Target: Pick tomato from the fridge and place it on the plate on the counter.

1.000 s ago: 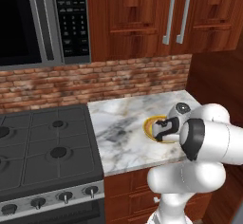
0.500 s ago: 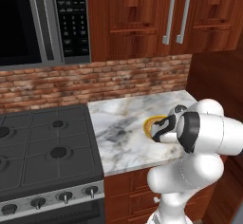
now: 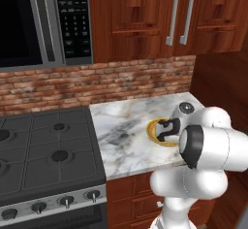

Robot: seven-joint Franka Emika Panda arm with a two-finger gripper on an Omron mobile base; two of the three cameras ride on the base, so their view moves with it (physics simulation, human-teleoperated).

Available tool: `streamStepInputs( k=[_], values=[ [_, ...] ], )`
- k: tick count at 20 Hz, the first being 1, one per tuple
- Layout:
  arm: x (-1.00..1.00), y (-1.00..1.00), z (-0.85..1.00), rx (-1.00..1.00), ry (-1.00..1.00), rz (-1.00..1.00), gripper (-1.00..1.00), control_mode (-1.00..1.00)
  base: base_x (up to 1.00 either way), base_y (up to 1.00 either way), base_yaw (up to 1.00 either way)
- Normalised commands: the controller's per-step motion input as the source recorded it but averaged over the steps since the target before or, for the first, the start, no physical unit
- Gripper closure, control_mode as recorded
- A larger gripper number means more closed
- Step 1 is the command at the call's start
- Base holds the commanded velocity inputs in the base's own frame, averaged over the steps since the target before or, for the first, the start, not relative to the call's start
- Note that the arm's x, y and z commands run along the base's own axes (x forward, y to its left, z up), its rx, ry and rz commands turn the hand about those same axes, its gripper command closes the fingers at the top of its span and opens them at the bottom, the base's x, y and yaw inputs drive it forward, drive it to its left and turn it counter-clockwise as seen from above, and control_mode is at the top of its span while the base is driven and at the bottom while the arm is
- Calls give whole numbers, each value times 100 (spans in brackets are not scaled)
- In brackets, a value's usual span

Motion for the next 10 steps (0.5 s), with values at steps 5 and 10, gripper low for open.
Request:
streamStepInputs(
  k=[5,10],
  values=[
    [-29,0,100,0,11,0,-100,-100,0,0,0],
    [-68,2,98,0,8,0,-100,-100,0,0,0]
  ],
)
